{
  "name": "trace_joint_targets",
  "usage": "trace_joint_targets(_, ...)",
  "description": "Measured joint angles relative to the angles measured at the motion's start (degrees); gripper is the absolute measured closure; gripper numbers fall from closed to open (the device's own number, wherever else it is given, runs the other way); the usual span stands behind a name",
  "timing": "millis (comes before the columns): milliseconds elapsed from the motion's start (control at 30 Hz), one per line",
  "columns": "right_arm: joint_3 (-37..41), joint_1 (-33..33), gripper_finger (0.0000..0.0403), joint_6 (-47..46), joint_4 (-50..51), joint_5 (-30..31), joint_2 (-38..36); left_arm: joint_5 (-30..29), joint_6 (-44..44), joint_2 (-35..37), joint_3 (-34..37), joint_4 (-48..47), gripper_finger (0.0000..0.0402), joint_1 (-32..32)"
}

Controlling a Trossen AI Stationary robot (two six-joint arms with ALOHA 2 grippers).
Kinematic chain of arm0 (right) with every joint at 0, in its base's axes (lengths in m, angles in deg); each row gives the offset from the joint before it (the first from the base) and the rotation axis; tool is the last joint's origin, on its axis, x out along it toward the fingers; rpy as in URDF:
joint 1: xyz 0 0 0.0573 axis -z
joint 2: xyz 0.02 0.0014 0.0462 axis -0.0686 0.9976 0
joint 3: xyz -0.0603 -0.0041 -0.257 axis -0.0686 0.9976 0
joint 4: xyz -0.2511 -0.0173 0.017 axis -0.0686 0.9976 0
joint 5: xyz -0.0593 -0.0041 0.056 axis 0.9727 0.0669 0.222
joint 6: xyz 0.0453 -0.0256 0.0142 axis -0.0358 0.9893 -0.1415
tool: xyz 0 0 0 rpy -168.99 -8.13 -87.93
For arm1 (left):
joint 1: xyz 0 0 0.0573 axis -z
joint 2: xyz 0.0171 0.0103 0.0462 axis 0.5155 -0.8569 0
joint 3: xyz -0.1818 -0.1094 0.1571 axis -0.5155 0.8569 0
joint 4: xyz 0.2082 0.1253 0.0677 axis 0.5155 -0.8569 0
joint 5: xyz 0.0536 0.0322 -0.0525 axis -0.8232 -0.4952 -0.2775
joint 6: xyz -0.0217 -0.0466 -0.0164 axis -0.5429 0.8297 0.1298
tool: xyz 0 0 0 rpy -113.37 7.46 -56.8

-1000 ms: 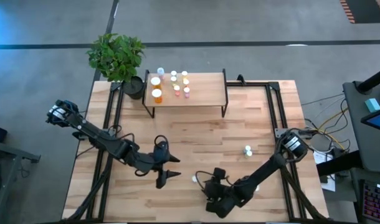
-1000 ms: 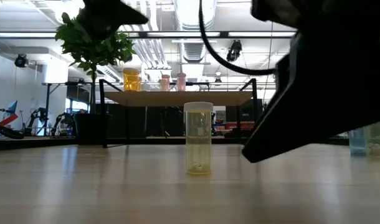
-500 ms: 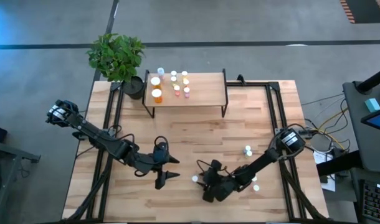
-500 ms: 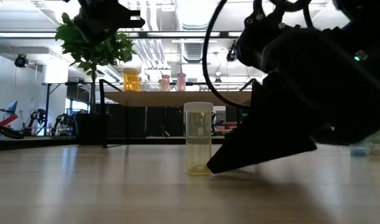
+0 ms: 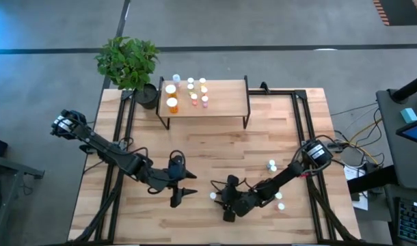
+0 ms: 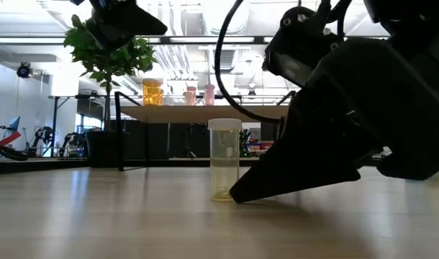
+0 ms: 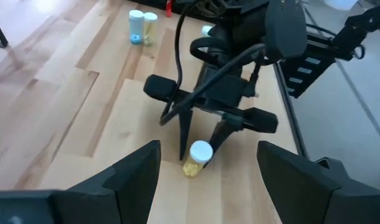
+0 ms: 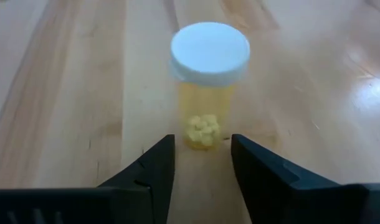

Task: Pick and place medicine bottles onto shelf by color
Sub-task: Put the yellow pill bottle on the shelf

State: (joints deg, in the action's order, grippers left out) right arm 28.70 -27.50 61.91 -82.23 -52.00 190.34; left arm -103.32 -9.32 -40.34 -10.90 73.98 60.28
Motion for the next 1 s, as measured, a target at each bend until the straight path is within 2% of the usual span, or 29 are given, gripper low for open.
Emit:
trace_joint_targets(267, 0.06, 2.59, 0.0241, -0.87, -0.33, -0.42, 0.00, -0.24, -0.74, -0.74, 0.02, -0.09, 0.0151, -0.02)
trace_joint_targets(400, 0.08, 3.24, 0.0258, -0.76, -0.29, -0.32, 0.00, -0.45, -0.73, -0.74, 0.02, -0.21, 0.0151, -0.02)
trace_joint_targets(567, 0.15, 4.73, 0.0284, -0.78, -0.40, -0.15, 0.00, -5.46, -1.20, -0.97, 0.13, -1.21, 0.0151, -0.36)
trace_joint_targets(900, 0.15, 5.90, 0.0307, -0.81, -0.45, -0.12, -0.16, -5.74, -0.63, -1.05, 0.20, -1.53, 0.0151, -0.37)
trace_joint_targets(1000, 0.07, 5.90, 0.0310, -0.80, -0.39, -0.14, -0.99, -4.57, 2.11, -1.05, 0.20, -1.67, 0.0151, -0.37)
